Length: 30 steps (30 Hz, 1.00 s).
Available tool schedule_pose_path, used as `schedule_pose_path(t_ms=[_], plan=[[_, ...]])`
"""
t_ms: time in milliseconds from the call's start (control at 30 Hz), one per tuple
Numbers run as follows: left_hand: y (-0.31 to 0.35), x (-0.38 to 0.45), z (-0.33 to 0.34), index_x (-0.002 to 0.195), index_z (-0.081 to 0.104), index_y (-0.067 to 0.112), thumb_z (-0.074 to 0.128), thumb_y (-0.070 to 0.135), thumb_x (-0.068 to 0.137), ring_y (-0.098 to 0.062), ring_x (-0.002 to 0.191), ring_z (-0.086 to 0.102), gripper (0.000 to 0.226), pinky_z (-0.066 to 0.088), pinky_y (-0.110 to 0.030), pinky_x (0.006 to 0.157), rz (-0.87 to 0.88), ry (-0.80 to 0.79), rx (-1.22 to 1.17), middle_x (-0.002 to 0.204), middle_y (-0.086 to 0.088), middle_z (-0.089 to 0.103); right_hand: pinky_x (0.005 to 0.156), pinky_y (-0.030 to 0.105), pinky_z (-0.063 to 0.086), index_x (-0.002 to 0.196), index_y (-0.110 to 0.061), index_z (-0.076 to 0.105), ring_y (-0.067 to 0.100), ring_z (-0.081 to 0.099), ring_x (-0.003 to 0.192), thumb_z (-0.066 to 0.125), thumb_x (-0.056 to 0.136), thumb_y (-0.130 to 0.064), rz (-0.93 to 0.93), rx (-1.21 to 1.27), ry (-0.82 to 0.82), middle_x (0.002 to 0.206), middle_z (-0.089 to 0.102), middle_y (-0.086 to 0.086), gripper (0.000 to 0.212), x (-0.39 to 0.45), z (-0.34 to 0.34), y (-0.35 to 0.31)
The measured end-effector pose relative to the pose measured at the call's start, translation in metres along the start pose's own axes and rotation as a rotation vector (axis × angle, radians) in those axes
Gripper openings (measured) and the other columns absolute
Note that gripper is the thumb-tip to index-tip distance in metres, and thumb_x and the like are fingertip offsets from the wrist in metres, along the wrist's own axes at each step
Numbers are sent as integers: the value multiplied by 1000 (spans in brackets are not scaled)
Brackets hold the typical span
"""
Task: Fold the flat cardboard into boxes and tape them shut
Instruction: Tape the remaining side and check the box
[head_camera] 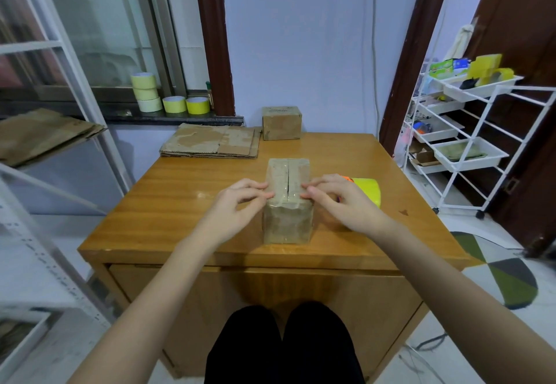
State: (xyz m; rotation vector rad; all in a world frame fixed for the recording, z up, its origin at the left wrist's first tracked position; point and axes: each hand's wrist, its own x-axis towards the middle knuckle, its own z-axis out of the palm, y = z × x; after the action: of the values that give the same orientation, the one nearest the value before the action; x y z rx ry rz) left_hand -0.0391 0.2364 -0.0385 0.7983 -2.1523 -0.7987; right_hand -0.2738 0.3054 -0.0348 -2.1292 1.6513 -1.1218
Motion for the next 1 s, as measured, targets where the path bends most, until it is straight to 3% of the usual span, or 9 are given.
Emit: schedule_pose_path(t_ms=[67, 167, 267, 367, 467, 533, 733, 833, 1000], plan=[[7, 5, 6, 85, 75, 21, 64, 31, 88, 9, 104, 54, 15, 46, -28, 95, -21, 75, 76, 104, 13, 62, 101, 36, 38, 83, -22, 75, -4, 51, 93, 58, 89, -48, 39, -59, 48, 95, 63, -20, 31, 7, 3, -7], [5, 7, 12, 81, 72, 14, 72, 34, 82, 3, 104, 57, 19, 49, -29, 91, 21, 120, 159, 96, 10, 62, 89, 39, 44, 68, -22, 65, 12, 56, 88, 71, 79, -44, 14, -167, 109, 89, 65, -10, 26, 9, 10, -9], [0, 4, 11, 90, 71, 14, 71, 32, 83, 0, 108, 57, 19, 48, -30, 94, 86, 115, 193, 102, 10, 62, 77, 43, 46, 74, -27, 62, 23, 57, 86, 66, 79, -50, -91, -160, 138, 90, 65, -6, 24, 5, 14, -2], [-3, -1, 13, 97, 68, 11, 59, 38, 89, -6, 107, 58, 30, 52, -33, 85, 204, 119, 345, 107, 3, 62, 71, 37, 50, 86, -18, 65, 22, 53, 86, 54, 87, -49, -215, -278, 174, 98, 66, -4, 33, -2, 18, 8], [-6, -5, 21, 100, 66, 3, 46, 35, 92, -21, 95, 65, 39, 58, -35, 69, 315, 159, 555, 108, -9, 64, 73, 34, 48, 91, -10, 62, 24, 53, 91, 50, 92, -40, -299, -408, 207, 104, 65, 2, 33, -5, 26, 14], [-10, -10, 26, 108, 65, 0, 45, 29, 94, -27, 94, 66, 39, 59, -37, 69, 306, 171, 606, 114, -14, 64, 77, 33, 48, 96, -9, 61, 24, 53, 97, 49, 93, -37, -297, -400, 202, 108, 64, 4, 30, -7, 28, 16], [-5, -20, 29, 127, 55, 8, 53, 30, 93, -15, 120, 52, 41, 46, -28, 92, 187, 156, 434, 135, -3, 50, 86, 34, 48, 105, -14, 60, 17, 50, 110, 55, 85, -45, -173, -251, 164, 118, 60, -1, 38, -15, 27, 10], [8, -16, 33, 121, 56, 11, 61, 37, 90, -7, 119, 48, 41, 37, -18, 87, 84, 211, 393, 131, 5, 49, 83, 30, 46, 103, -16, 60, 15, 50, 109, 60, 79, -56, -108, -232, 194, 116, 61, -3, 47, -14, 31, 3], [9, -9, 35, 110, 59, 7, 65, 37, 87, -12, 114, 53, 39, 39, -21, 82, 54, 242, 361, 116, 1, 53, 80, 37, 49, 96, -13, 62, 19, 51, 102, 75, 80, -33, -93, -159, 262, 111, 61, -2, 29, -11, 37, 3]])
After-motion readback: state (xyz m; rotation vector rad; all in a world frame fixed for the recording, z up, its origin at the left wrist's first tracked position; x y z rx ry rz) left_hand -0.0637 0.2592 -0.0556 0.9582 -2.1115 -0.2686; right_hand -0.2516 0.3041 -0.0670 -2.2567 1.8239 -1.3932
